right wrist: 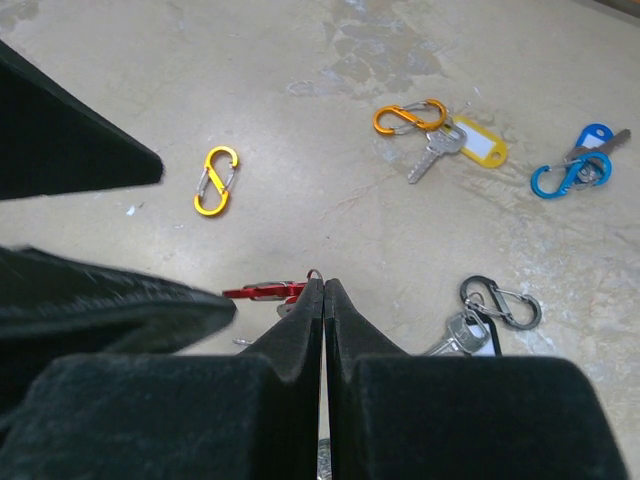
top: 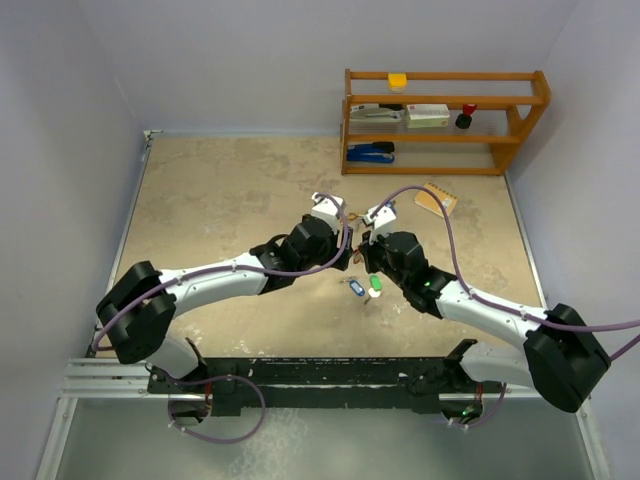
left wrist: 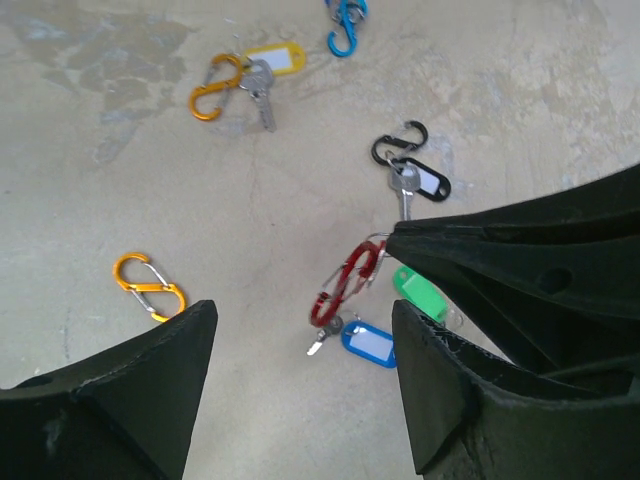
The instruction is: Put the keys on the keyring
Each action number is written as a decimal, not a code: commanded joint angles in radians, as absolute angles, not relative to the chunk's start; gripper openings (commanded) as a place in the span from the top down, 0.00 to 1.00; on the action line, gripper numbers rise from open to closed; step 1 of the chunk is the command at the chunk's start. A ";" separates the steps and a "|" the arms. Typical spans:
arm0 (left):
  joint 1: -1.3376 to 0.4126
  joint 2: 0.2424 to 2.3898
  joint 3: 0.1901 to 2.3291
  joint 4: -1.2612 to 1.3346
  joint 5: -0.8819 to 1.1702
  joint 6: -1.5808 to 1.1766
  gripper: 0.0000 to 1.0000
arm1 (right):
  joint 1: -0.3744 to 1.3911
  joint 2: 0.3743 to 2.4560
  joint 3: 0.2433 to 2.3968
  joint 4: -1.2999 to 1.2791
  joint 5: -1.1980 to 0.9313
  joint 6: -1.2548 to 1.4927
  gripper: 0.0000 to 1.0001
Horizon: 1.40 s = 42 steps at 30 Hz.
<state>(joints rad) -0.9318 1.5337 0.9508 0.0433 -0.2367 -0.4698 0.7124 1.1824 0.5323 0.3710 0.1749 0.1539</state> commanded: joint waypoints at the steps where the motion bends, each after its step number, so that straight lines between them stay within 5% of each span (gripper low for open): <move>1: -0.935 1.464 0.931 0.062 -0.414 -0.526 0.31 | 0.713 1.156 0.546 0.361 0.266 0.173 1.00; 7: -0.916 1.443 0.913 0.022 -0.532 -0.573 0.24 | 0.709 1.193 0.578 0.321 0.329 0.194 1.00; 29: -0.866 1.443 0.851 0.023 -0.525 -0.603 0.24 | 0.661 1.430 0.695 0.332 0.315 0.232 1.00; 33: -0.861 1.439 0.842 0.024 -0.526 -0.606 0.24 | 0.656 1.430 0.700 0.341 0.308 0.236 0.61; 42: -0.856 1.439 0.836 0.031 -0.525 -0.614 0.24 | 0.656 1.354 0.659 0.318 0.284 0.252 0.47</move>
